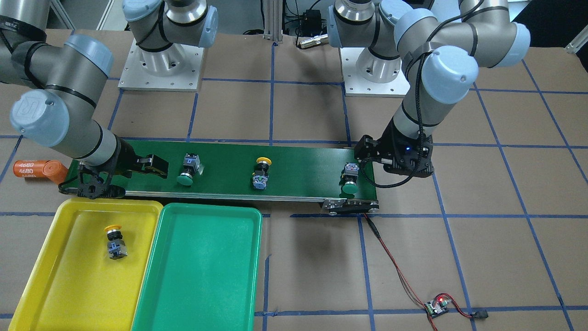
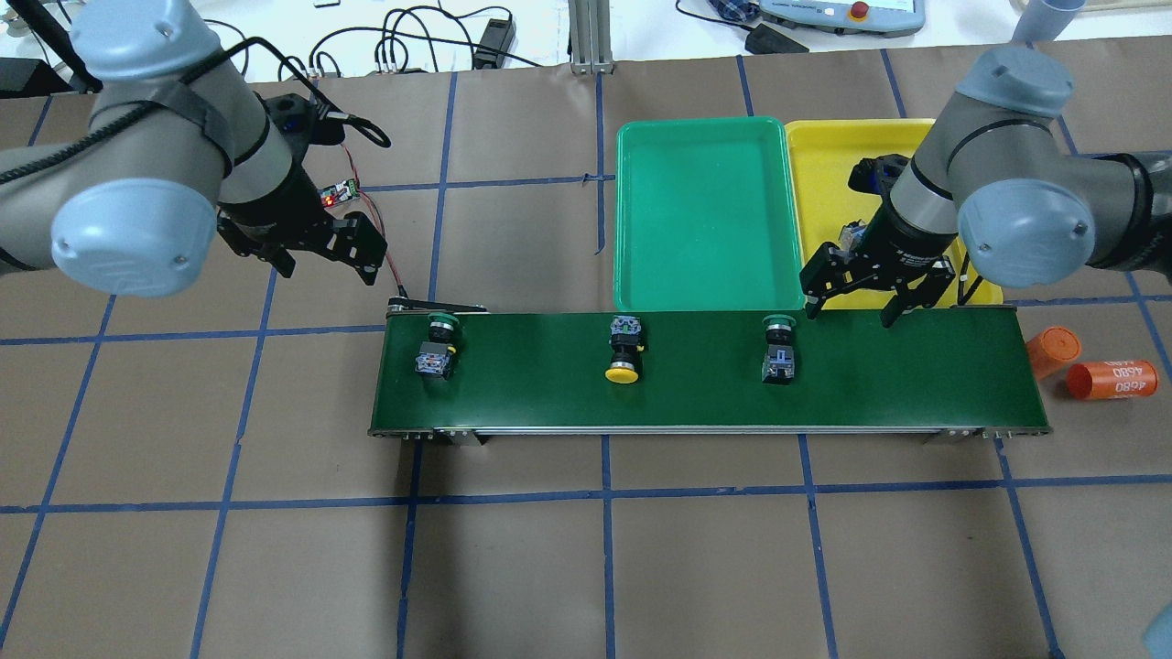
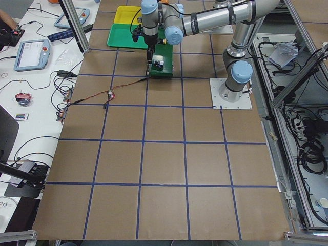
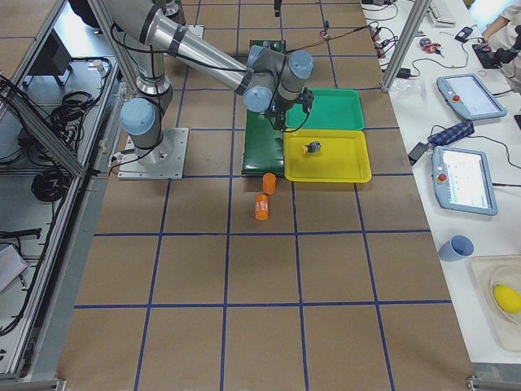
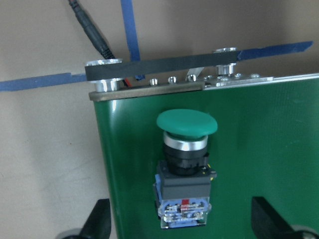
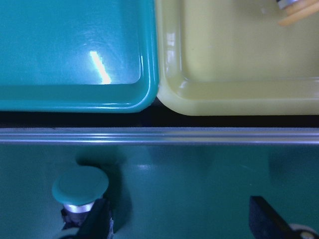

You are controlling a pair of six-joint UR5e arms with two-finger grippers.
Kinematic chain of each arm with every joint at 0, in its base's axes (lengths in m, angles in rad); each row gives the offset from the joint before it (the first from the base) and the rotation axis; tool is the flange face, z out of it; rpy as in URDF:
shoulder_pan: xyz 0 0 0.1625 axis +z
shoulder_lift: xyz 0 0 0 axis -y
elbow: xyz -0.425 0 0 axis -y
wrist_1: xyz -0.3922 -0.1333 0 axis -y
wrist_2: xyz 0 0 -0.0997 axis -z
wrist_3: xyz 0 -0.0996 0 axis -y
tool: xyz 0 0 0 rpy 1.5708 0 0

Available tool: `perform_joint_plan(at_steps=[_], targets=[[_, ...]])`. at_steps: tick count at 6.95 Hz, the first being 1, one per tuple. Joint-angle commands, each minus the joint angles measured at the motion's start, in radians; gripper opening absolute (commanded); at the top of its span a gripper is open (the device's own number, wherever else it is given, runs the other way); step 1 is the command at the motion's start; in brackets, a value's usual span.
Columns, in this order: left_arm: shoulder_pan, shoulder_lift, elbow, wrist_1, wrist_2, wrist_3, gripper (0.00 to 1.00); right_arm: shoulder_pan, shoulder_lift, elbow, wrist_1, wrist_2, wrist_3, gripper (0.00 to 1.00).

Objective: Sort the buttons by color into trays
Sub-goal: 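Release and withdraw the left gripper while the right grasps the green-capped button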

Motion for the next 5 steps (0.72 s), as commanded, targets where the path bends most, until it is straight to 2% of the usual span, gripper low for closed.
perform_joint_plan(at_steps=[1,3,5], targets=[[0.015,0.099,0.116,-0.282,0.021,0.005,1.00,0.000,0.000,0.005,0.001,0.000,0.008,1.00],[0.012,0.193,0.129,-0.306,0.013,-0.084,1.00,0.001,-0.001,0.005,0.001,0.000,0.016,1.00],[0.012,0.213,0.120,-0.315,0.007,-0.104,1.00,0.002,-0.004,0.006,0.002,-0.002,0.016,1.00]])
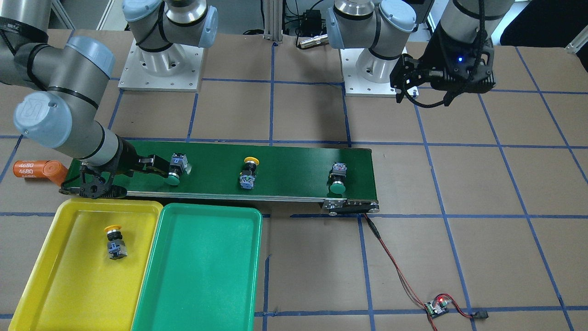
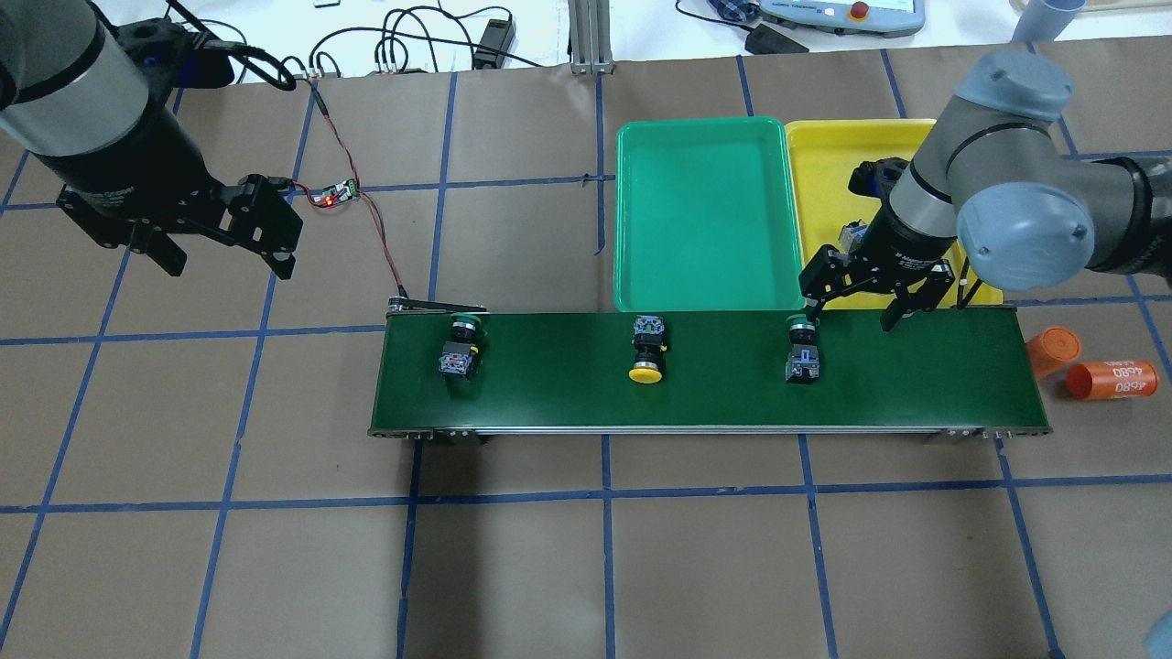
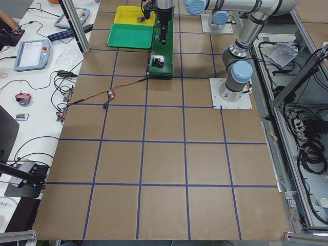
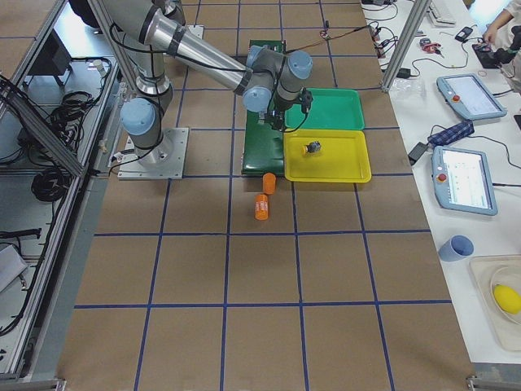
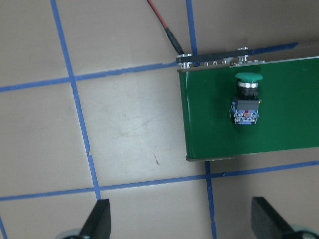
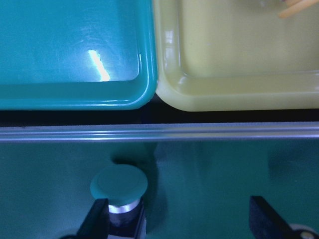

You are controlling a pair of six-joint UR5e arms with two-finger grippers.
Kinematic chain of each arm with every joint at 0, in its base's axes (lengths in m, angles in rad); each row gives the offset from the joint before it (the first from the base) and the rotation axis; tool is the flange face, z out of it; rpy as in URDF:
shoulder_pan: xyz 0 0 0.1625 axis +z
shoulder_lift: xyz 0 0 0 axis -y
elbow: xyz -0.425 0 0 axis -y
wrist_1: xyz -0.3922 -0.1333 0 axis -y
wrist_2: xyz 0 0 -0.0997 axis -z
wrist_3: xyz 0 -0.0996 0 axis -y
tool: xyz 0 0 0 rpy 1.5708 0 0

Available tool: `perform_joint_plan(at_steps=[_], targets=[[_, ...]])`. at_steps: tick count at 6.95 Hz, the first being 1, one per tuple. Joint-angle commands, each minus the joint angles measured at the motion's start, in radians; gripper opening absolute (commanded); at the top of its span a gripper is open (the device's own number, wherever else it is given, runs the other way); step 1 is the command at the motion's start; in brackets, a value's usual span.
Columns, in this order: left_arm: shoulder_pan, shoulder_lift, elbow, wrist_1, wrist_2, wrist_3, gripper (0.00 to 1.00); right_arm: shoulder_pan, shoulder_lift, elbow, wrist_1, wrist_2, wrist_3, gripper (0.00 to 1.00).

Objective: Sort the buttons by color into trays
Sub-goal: 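Release and withdraw the left gripper while the right grasps the green-capped button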

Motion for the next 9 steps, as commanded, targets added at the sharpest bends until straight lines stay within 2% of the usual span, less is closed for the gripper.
perform_joint_plan(at_steps=[1,4,5,6,7,8,9], targets=[[0.000,0.024,-0.004,-0.017,0.003,-0.016,1.00,0.000,0.000,0.007,0.000,0.001,-0.001,1.00],[0.003,0.021,-0.024,-0.017,0.000,-0.015,1.00,0.000,0.004,0.032,-0.010,0.000,0.001,1.00],[0.003,0.021,-0.019,-0.015,0.000,-0.015,1.00,0.000,-0.001,0.033,-0.010,-0.002,-0.007,0.86],[0.001,0.023,-0.019,-0.015,-0.006,-0.015,1.00,0.000,-0.001,0.032,-0.006,-0.008,-0.008,0.27],[0.003,0.023,-0.025,-0.015,-0.004,-0.015,1.00,0.000,-0.001,0.032,0.003,-0.014,-0.012,0.18],[0.003,0.021,-0.027,-0.014,-0.006,-0.015,1.00,0.000,0.004,0.030,0.004,-0.008,-0.010,0.13],[0.001,0.023,-0.029,-0.014,0.002,-0.015,1.00,-0.001,0.005,0.030,0.005,-0.016,-0.022,0.00]])
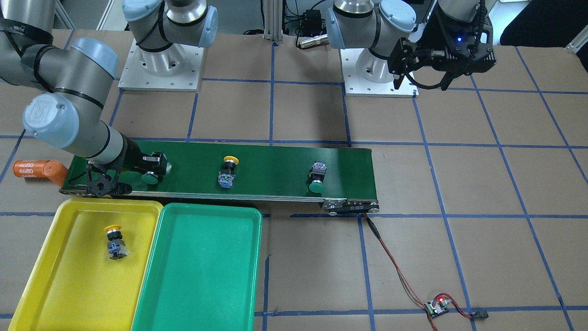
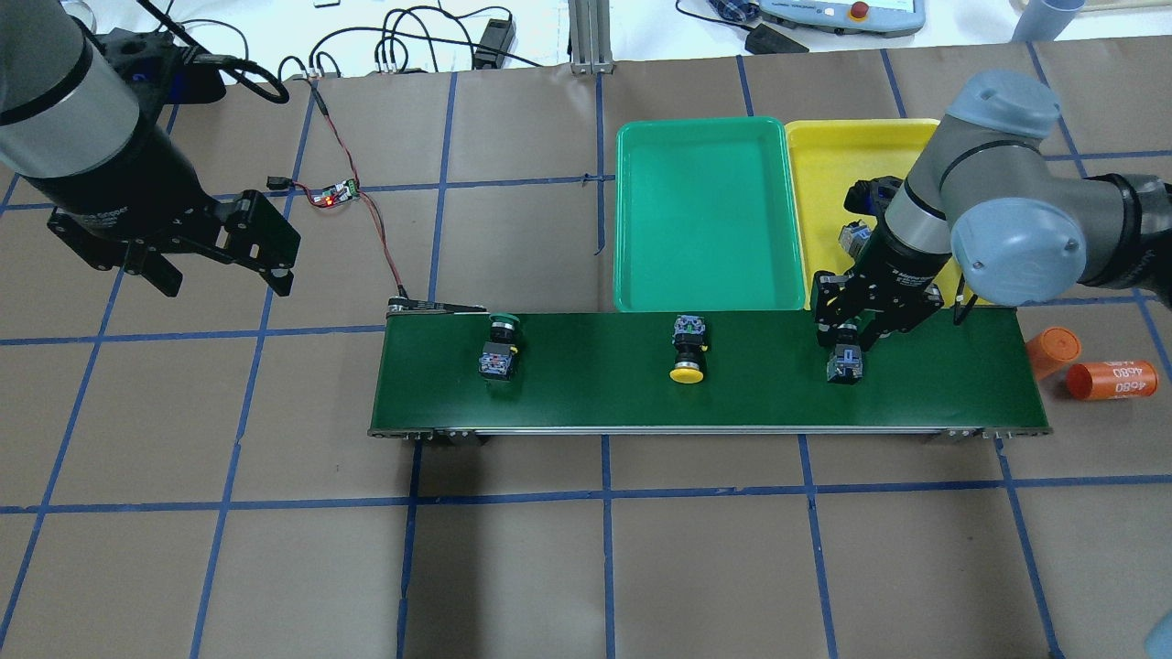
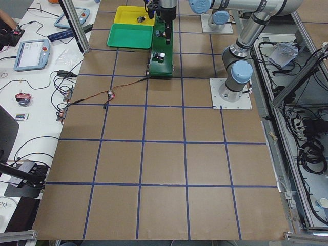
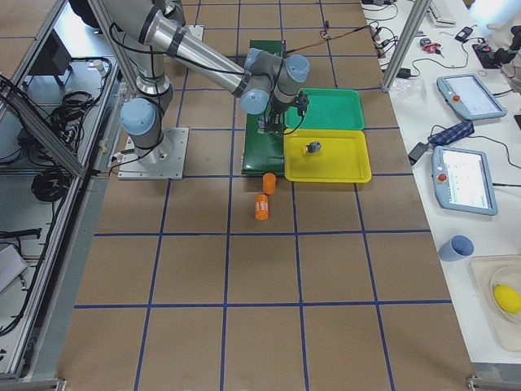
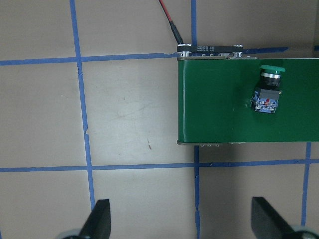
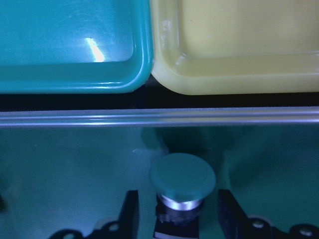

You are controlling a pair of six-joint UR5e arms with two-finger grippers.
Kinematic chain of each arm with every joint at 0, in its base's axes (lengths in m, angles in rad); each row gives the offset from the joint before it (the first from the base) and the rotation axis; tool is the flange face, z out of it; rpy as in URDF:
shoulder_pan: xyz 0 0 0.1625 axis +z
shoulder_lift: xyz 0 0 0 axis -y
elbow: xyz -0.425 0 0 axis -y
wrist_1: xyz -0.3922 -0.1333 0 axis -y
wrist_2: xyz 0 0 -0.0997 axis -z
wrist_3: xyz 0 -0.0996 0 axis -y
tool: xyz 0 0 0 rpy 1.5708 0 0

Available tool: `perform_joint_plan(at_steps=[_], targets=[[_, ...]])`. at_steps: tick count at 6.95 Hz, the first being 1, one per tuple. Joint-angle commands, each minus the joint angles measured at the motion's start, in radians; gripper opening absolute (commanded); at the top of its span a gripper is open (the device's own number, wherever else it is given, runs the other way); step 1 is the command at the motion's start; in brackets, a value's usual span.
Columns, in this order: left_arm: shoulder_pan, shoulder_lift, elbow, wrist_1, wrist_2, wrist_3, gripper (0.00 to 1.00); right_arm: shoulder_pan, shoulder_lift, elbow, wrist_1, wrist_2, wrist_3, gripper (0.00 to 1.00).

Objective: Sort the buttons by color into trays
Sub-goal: 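Carry the green-capped button into the green tray and open the right gripper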

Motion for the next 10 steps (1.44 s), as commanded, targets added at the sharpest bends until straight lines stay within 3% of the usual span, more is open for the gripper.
perform_joint_plan(at_steps=[1,3,6,7,8,9,10], targets=[[-0.001,0.001,-0.001,0.001,-0.001,0.000,1.00,0.000,0.003,-0.010,0.001,-0.011,-0.035,0.00],[-0.001,0.002,-0.002,0.004,0.007,0.012,1.00,0.008,0.004,-0.120,0.039,0.010,-0.002,0.00],[-0.001,0.024,-0.019,0.008,0.004,0.011,1.00,0.129,0.220,-0.480,0.050,0.167,0.176,0.00],[-0.001,0.024,-0.024,0.010,-0.004,0.005,1.00,0.159,0.284,-0.484,-0.040,0.161,0.186,0.00],[-0.001,0.025,-0.025,0.010,-0.005,0.006,1.00,0.169,0.302,-0.484,-0.044,0.173,0.213,0.00],[-0.001,0.030,-0.022,0.010,-0.019,0.003,1.00,0.169,0.312,-0.479,-0.033,0.160,0.218,0.63],[-0.001,0.033,-0.025,0.010,-0.063,0.005,1.00,0.166,0.317,-0.460,-0.033,0.156,0.216,1.00]])
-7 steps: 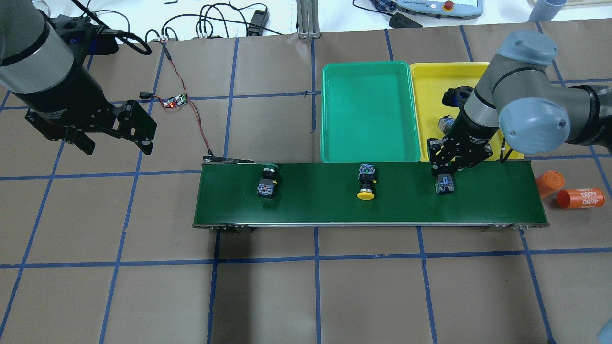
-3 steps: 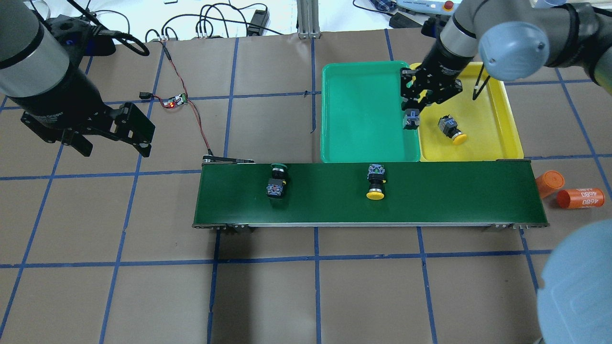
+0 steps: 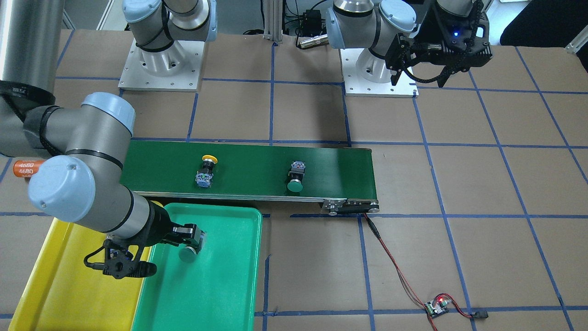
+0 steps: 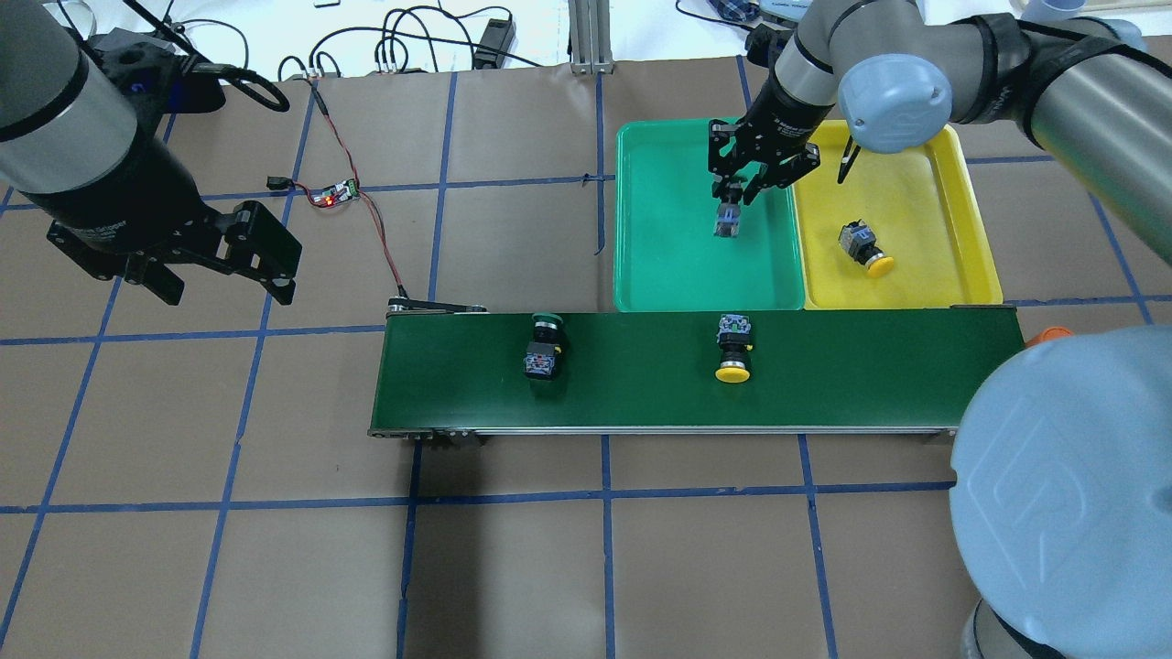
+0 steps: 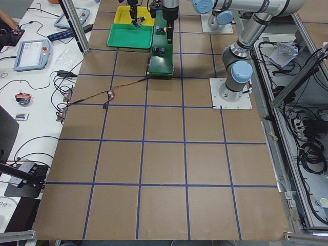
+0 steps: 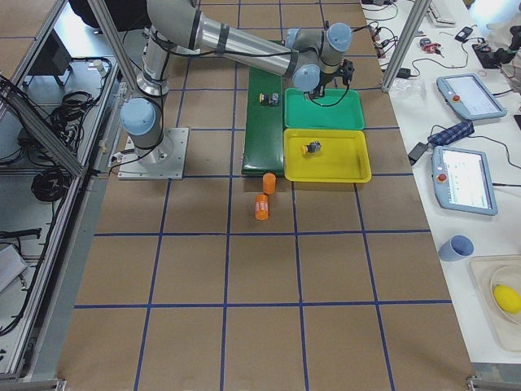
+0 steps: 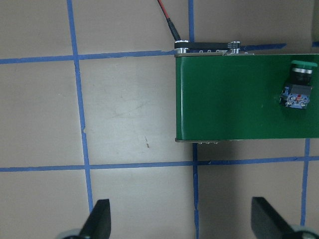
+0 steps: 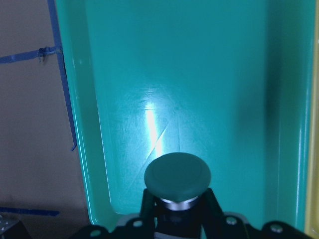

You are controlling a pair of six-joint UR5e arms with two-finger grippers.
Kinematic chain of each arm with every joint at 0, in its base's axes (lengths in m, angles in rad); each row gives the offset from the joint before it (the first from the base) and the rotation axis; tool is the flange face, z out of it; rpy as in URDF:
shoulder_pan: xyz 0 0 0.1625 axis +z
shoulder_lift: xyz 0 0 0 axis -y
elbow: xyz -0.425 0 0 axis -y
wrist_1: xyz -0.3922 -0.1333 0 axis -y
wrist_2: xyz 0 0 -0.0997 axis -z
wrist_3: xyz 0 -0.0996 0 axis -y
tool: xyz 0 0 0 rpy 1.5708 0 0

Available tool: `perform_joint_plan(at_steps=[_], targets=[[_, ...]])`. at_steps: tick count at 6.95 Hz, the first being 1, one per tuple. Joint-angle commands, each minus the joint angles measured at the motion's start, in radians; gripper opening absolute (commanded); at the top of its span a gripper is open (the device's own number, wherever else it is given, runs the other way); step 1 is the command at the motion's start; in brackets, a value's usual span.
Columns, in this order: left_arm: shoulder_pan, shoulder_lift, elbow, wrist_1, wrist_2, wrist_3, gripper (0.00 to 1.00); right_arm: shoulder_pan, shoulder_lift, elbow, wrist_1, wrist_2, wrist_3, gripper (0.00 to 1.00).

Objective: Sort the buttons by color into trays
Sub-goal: 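Carry the green-capped button into the green tray and open the right gripper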

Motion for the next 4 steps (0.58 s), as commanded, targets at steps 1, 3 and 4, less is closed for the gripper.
perform_joint_plan(at_steps=[1,3,4], targets=[[0.000,0.003,-0.003,-0.001,-0.040,0.006,1.00,-0.016,-0.004,0.023,0.019,-0.008,0.003,1.00],[0.000,0.004,-0.003,-0.001,-0.040,0.012,1.00,-0.050,-0.153,0.146,0.136,-0.228,-0.183,0.98],[0.000,0.003,-0.005,-0.003,-0.039,0.014,1.00,-0.154,-0.216,0.265,0.124,-0.215,-0.207,0.96]])
